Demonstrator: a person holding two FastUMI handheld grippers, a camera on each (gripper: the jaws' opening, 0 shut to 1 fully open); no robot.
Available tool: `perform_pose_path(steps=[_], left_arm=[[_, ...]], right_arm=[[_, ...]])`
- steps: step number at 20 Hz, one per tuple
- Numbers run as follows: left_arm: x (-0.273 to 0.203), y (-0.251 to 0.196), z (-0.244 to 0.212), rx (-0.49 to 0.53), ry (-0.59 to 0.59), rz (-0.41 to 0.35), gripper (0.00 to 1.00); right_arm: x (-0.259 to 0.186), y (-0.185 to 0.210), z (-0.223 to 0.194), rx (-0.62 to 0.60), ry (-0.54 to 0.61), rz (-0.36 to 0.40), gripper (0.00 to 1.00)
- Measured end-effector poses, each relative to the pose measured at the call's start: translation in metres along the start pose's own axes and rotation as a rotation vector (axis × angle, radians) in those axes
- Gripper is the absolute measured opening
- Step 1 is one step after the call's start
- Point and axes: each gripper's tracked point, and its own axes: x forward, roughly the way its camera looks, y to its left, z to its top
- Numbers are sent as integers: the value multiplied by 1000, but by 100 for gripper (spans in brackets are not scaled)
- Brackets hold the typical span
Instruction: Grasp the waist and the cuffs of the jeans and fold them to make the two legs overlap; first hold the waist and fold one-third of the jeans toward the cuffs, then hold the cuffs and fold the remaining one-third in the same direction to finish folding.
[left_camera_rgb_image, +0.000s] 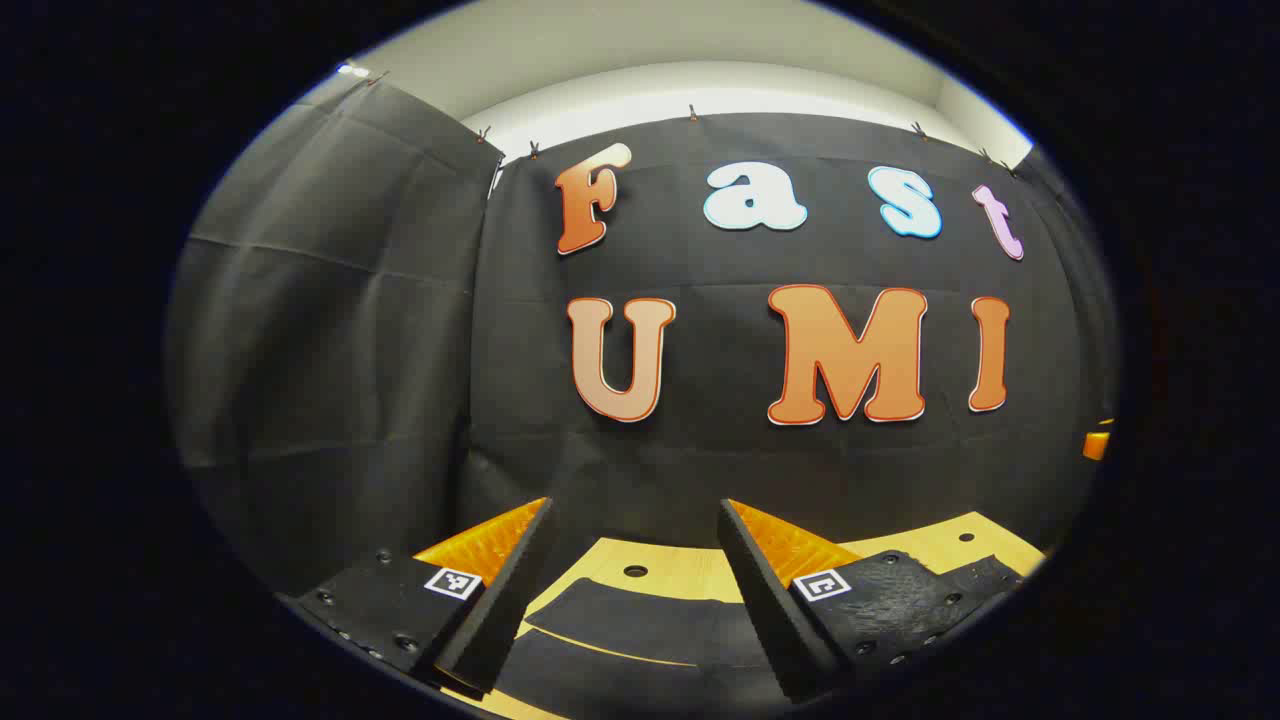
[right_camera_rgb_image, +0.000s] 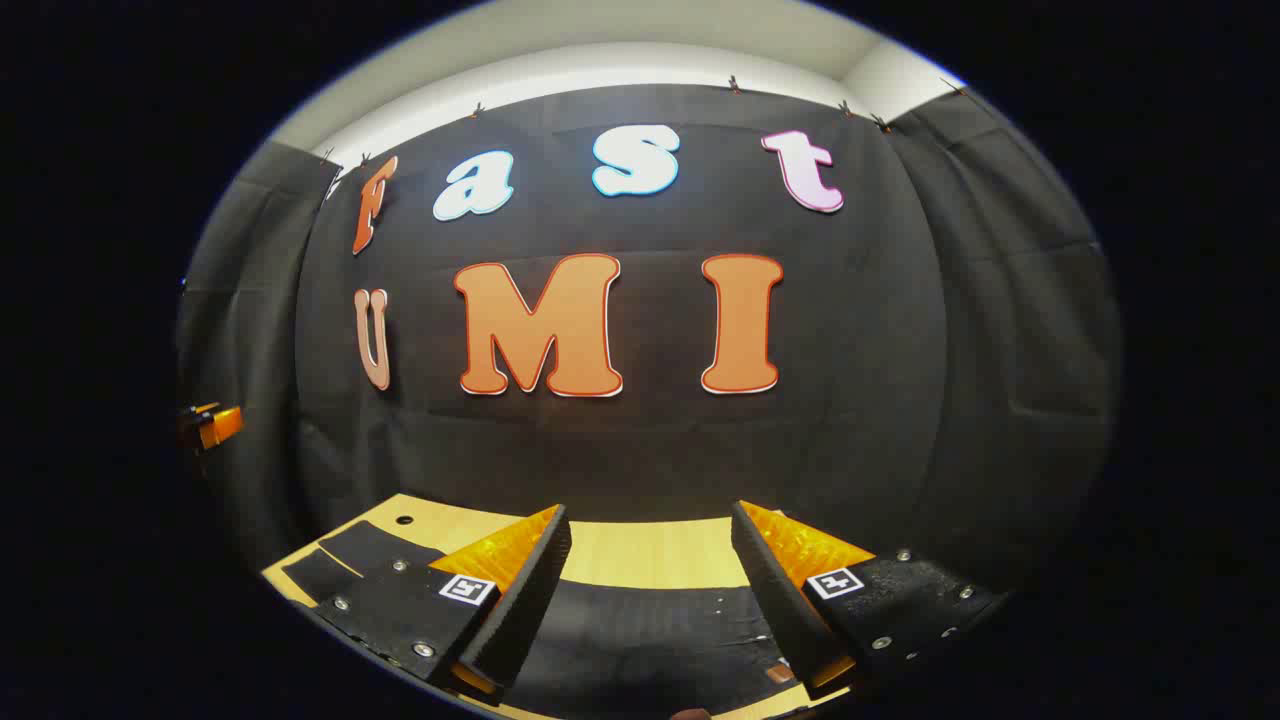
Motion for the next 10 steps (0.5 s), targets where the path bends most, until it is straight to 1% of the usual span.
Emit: perform_pose_path(steps=[1, 2, 3, 4, 5, 6, 7, 8, 9, 10], left_arm=[[1, -3, -2, 2, -4, -16, 97], [6, -2, -4, 6, 12, -28, 95], [9, 1, -6, -2, 26, -43, 95], [11, 4, -2, -25, 30, -59, 98], [11, 7, 1, -50, 27, -71, 98], [14, 14, 3, -63, 23, -71, 96], [17, 24, 2, -63, 25, -61, 98], [19, 33, 1, -55, 32, -54, 96], [19, 40, 3, -48, 27, -46, 98], [20, 47, 5, -45, 22, -39, 98]], right_arm=[[0, -2, 2, 3, -9, -17, 98], [-1, -1, 5, 11, -23, -34, 98], [-3, 3, 8, 23, -33, -41, 98], [-4, 9, 9, 33, -40, -40, 97], [-5, 15, 8, 36, -43, -43, 97], [-5, 19, 6, 31, -45, -49, 97], [-5, 22, 5, 24, -47, -59, 97], [-6, 27, 3, 17, -48, -60, 100], [-6, 35, 3, 15, -50, -52, 100], [-5, 41, 3, 14, -51, -48, 100]])
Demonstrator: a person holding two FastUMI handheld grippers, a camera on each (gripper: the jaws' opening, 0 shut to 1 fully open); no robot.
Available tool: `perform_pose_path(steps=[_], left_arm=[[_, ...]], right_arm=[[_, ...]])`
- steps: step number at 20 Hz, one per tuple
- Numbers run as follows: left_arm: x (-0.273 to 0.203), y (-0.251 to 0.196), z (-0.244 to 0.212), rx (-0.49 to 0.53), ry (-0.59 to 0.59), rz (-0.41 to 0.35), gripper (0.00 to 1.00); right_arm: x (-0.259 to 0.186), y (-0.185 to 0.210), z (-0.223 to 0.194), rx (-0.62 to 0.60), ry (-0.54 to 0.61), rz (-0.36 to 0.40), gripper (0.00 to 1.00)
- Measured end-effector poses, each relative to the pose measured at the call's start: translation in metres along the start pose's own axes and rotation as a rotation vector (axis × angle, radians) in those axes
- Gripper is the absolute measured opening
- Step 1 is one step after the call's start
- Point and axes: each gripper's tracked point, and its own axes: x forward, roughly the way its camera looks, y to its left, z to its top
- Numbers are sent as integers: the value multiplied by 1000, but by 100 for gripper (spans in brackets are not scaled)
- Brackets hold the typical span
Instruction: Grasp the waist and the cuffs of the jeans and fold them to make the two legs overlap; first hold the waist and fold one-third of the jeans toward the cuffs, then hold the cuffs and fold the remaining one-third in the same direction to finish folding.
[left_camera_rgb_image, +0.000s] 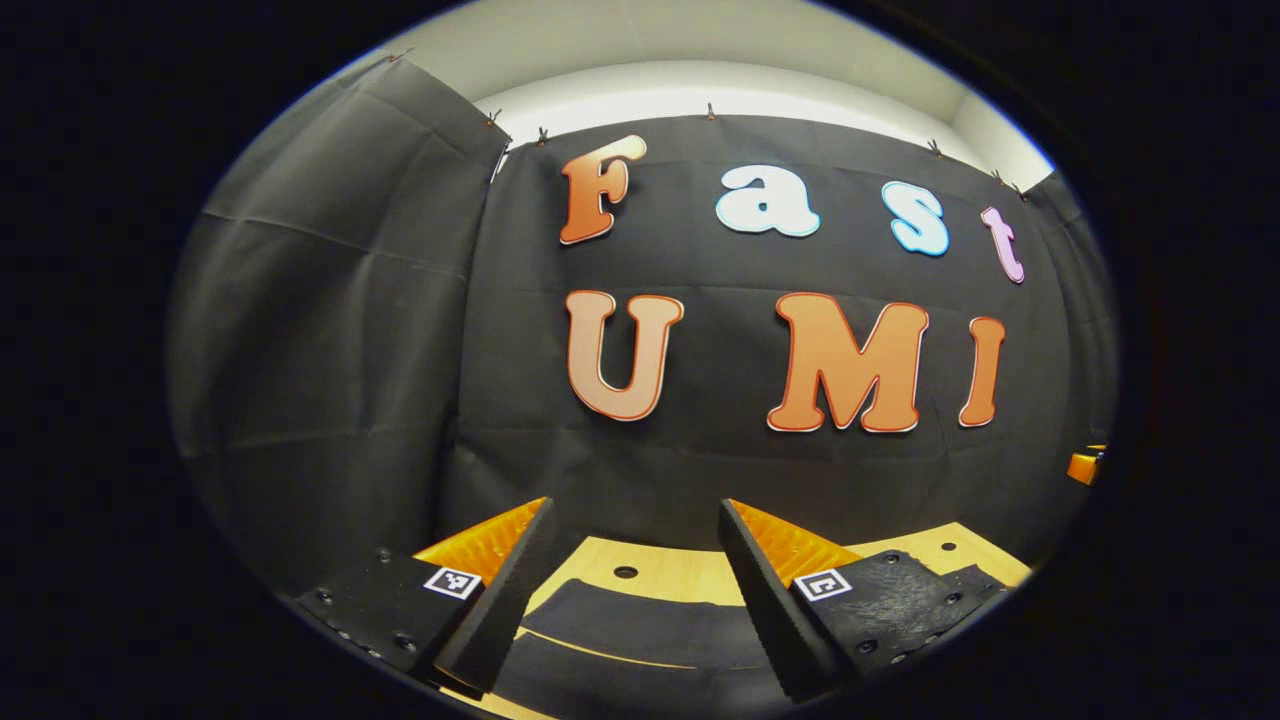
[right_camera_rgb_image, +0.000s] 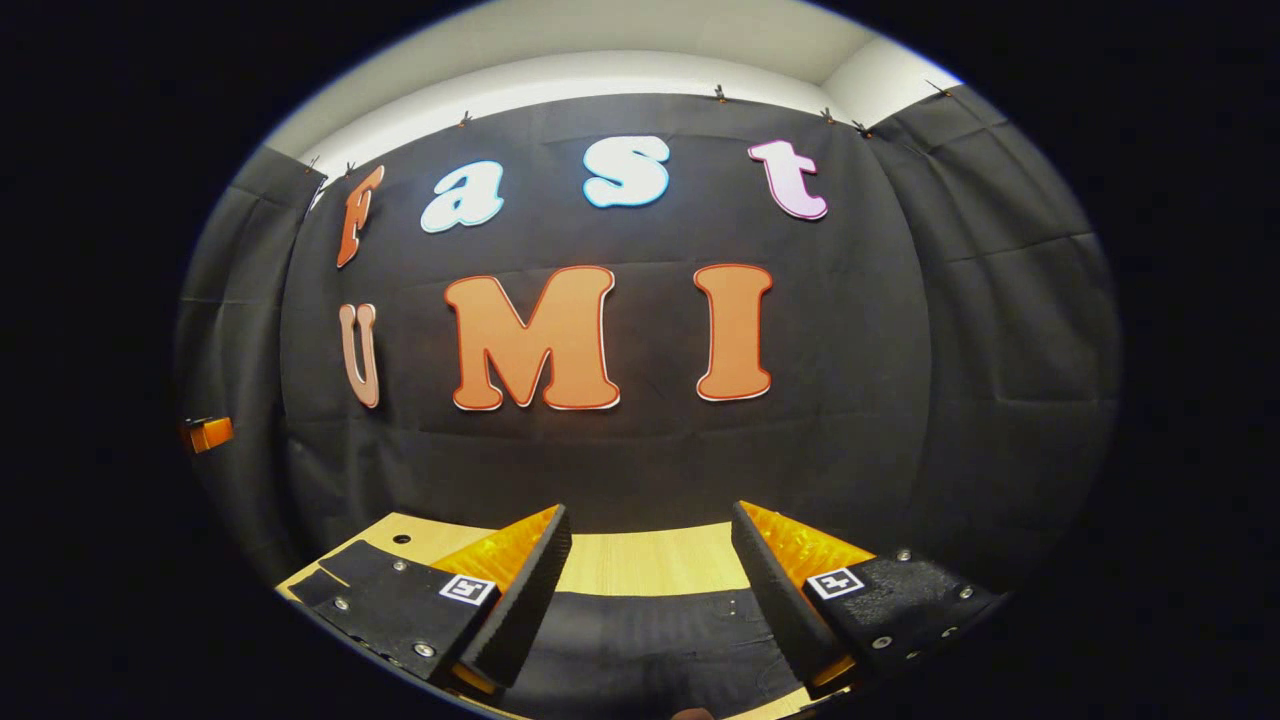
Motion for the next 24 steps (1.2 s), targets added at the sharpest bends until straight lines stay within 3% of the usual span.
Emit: perform_pose_path(steps=[18, 24], left_arm=[[1, 16, -47, -26, 121, 16, 98], [-2, 27, -100, -161, 268, 31, 98]], right_arm=[[4, 28, -14, -30, 48, 63, 97], [10, 50, -31, 1, 99, 123, 97]])
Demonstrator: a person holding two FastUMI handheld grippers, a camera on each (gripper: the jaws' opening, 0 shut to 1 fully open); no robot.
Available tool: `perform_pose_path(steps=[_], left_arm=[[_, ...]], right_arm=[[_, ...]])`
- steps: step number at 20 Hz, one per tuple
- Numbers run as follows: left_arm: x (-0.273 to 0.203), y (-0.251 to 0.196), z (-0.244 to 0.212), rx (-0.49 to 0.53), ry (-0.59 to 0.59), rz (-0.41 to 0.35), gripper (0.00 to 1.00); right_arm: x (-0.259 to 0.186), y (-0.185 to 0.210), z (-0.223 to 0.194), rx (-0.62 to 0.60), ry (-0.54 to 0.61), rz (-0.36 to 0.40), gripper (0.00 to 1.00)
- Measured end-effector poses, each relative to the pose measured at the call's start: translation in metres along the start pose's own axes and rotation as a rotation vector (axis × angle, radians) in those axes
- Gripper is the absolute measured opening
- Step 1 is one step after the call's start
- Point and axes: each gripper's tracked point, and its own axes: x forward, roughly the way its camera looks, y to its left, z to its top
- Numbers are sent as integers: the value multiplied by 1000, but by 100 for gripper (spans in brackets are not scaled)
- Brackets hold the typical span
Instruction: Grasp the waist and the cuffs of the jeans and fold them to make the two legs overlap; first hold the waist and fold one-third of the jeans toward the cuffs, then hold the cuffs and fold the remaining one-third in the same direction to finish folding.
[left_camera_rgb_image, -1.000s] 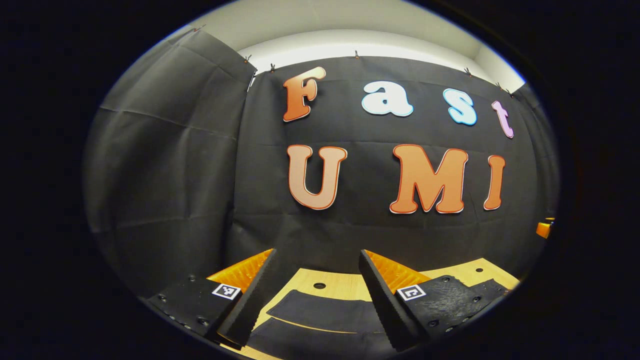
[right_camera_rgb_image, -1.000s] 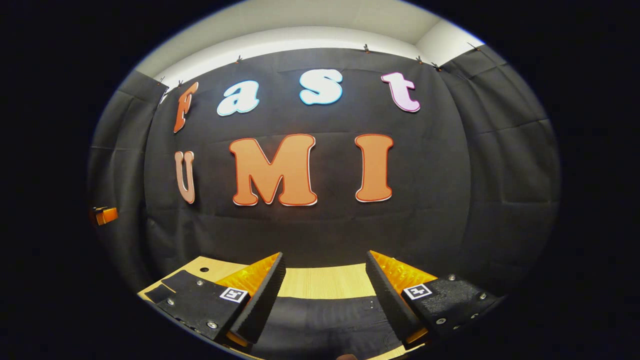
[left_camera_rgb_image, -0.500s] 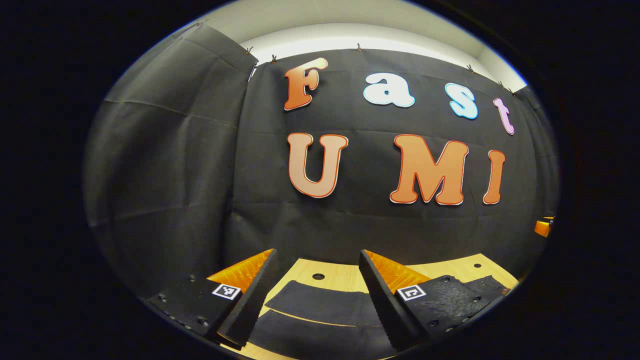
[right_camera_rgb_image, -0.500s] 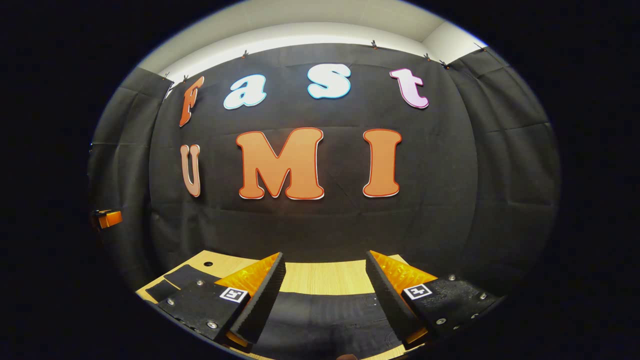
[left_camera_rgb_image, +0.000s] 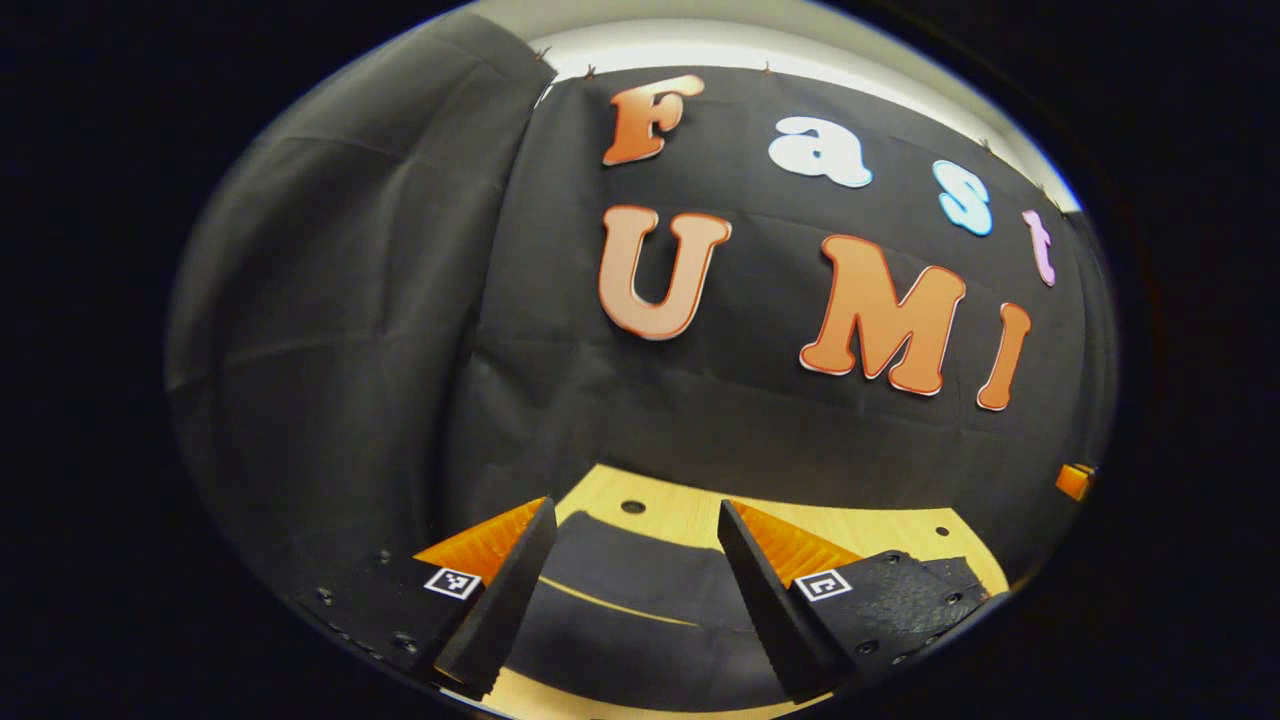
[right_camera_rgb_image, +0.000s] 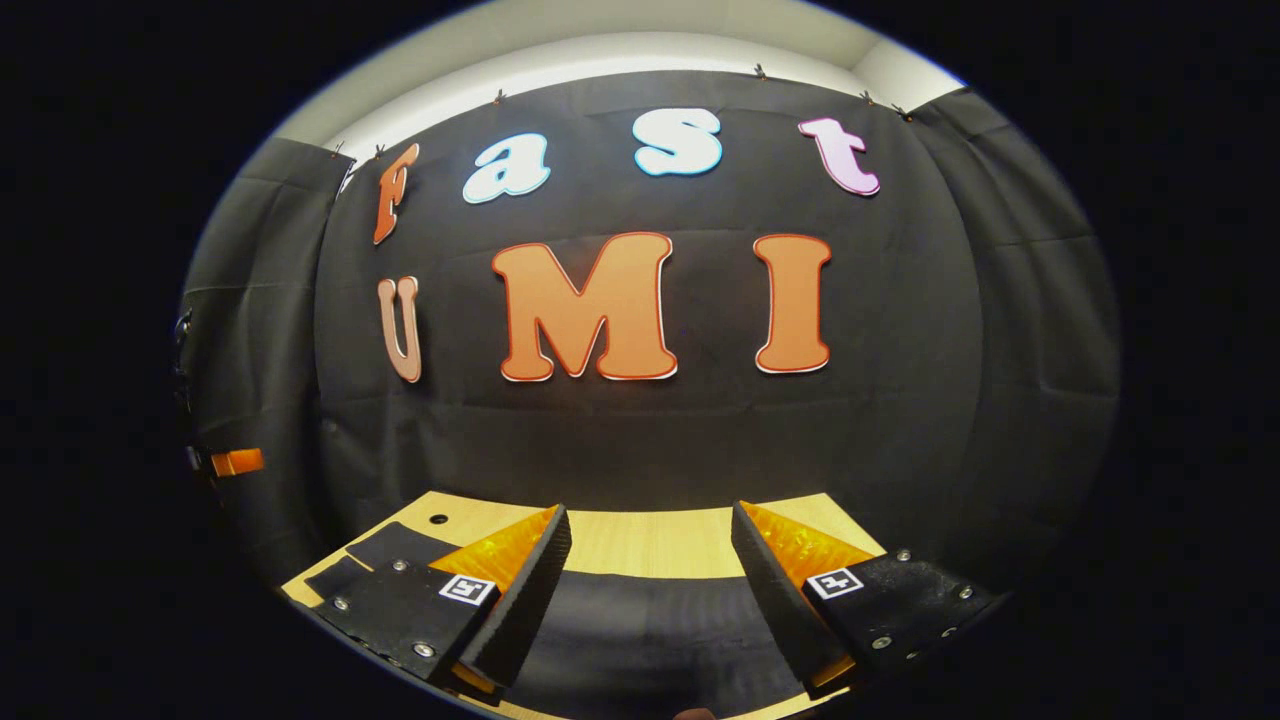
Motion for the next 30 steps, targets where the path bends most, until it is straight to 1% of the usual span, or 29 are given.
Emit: perform_pose_path(steps=[1, 2, 3, 4, 5, 6, 8, 9, 11, 14, 15, 16, 19, 23, 24, 25, 30], left_arm=[[-1, 3, -11, -40, 33, -6, 98], [0, 4, -21, -89, 67, -11, 97], [2, 5, -34, -148, 100, -13, 97], [3, 8, -45, -218, 133, -15, 98], [6, 11, -61, -298, 173, -6, 98], [8, 15, -76, -389, 212, 2, 98], [14, 26, -113, -560, 283, 34, 98], [13, 36, -134, -634, 327, 69, 98], [8, 53, -181, -741, 400, 131, 98], [4, 75, -239, -828, 490, 220, 98], [3, 81, -253, -848, 519, 251, 98], [5, 88, -266, -866, 543, 286, 98], [7, 99, -295, -919, 605, 375, 98], [13, 111, -317, -947, 663, 434, 98], [12, 115, -321, -954, 670, 454, 98], [13, 117, -324, -963, 674, 476, 98], [29, 123, -324, -994, 655, 457, 96]], right_arm=[[3, 3, -4, 5, 11, 9, 100], [7, 7, -7, 9, 21, 15, 100], [9, 10, -8, 12, 30, 22, 98], [12, 12, -11, 16, 39, 29, 100], [13, 14, -14, 21, 48, 39, 100], [15, 18, -17, 32, 61, 54, 98], [20, 21, -25, 56, 91, 69, 98], [23, 20, -30, 68, 107, 70, 98], [28, 20, -37, 88, 143, 72, 97], [34, 18, -47, 102, 196, 71, 98], [35, 18, -49, 103, 207, 72, 100], [35, 18, -50, 102, 213, 76, 98], [36, 14, -44, 89, 196, 81, 97], [40, -3, -50, 71, 223, 55, 98], [41, -6, -53, 76, 236, 50, 100], [42, -9, -55, 82, 248, 47, 98], [52, -21, -64, 94, 280, 31, 98]])
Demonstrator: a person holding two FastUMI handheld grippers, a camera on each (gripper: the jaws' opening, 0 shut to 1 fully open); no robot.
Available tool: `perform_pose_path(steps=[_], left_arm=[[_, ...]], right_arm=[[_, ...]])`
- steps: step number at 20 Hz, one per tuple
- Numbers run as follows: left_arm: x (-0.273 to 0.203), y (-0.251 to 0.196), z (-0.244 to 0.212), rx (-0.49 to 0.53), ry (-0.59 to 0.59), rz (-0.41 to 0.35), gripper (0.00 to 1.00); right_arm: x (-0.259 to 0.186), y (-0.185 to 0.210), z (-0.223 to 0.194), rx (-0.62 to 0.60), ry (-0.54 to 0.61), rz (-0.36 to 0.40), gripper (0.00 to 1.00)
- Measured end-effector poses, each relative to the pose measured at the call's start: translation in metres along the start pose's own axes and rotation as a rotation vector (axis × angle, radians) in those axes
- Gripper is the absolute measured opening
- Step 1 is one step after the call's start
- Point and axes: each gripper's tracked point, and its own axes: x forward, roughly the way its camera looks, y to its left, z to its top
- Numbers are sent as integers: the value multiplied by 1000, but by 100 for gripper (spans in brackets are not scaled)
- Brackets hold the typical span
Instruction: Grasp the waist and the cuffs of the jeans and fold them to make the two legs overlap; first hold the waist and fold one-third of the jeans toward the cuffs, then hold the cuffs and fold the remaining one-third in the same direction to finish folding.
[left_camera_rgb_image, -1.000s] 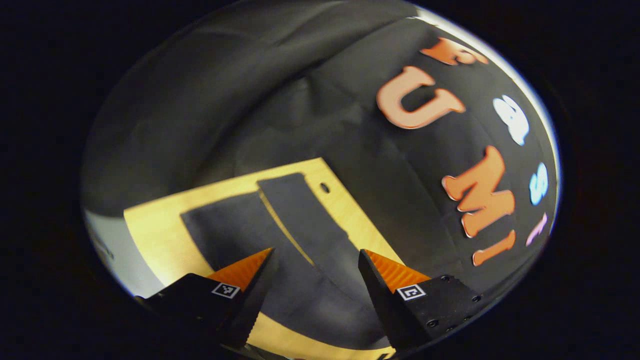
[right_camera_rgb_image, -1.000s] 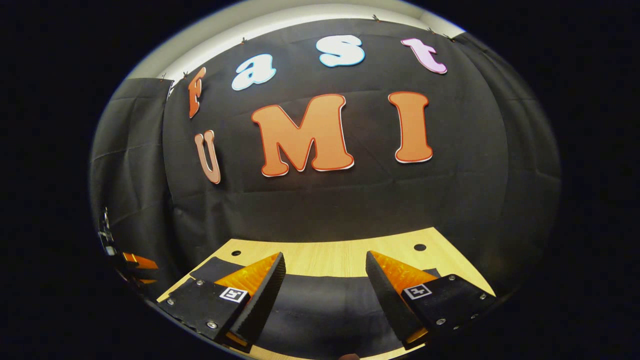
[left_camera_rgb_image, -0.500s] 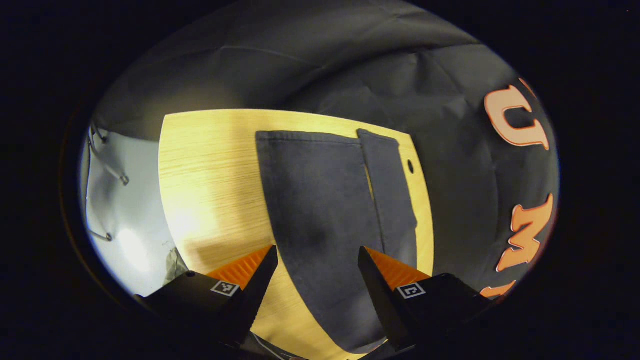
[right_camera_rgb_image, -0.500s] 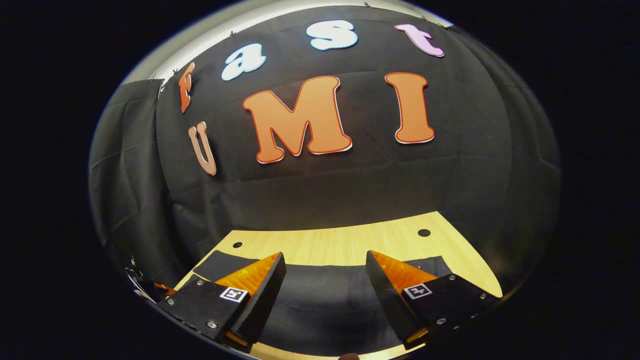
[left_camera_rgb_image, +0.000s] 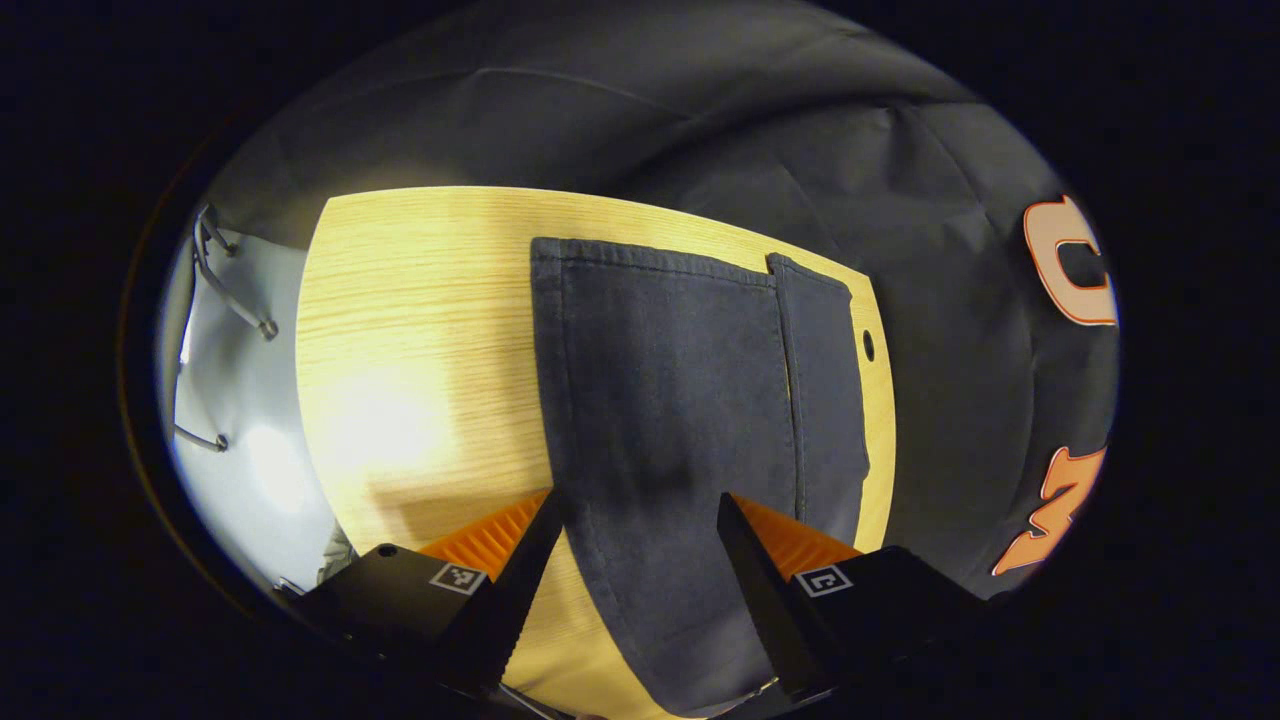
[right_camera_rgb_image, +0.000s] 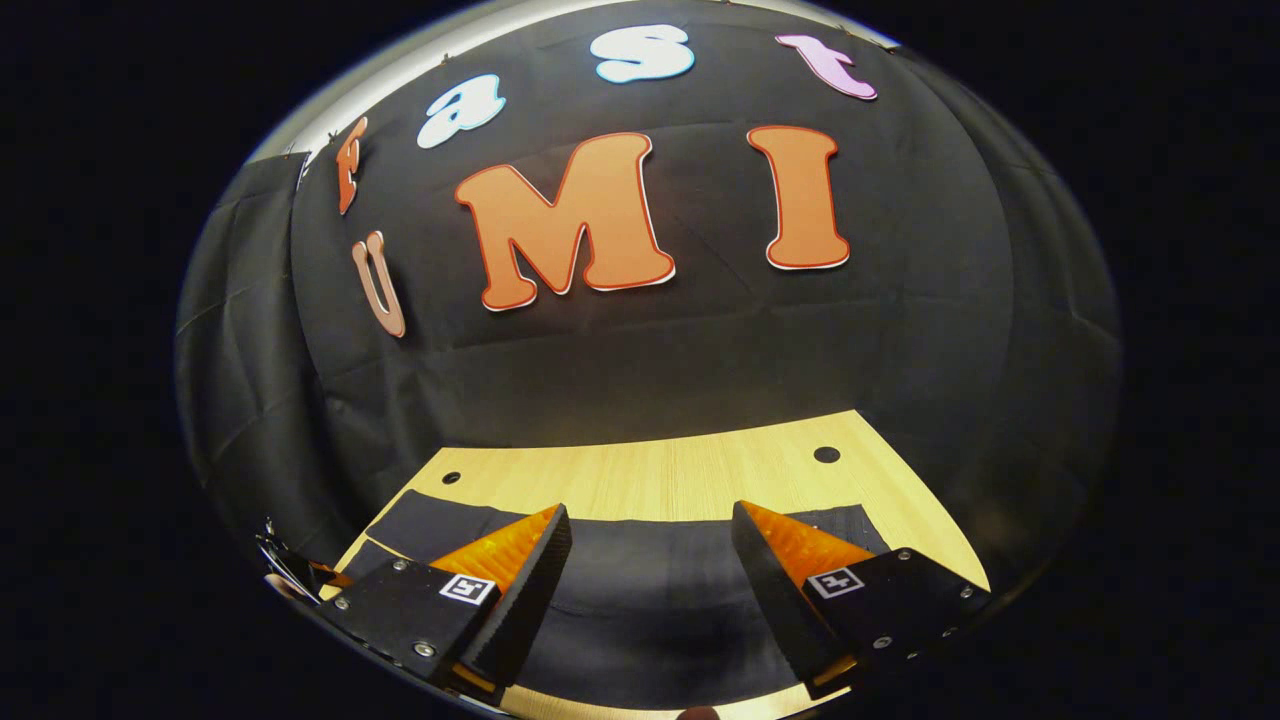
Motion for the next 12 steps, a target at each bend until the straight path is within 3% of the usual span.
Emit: perform_pose_path(steps=[6, 8, 12], left_arm=[[23, -50, -7, -50, 56, -206, 93], [37, -67, -8, -35, 65, -243, 92], [59, -87, -20, -23, 110, -286, 68]], right_arm=[[3, -9, -4, 32, 19, -16, 98], [2, -13, -3, 43, 23, -26, 98], [-5, -22, -3, 63, 15, -51, 97]])
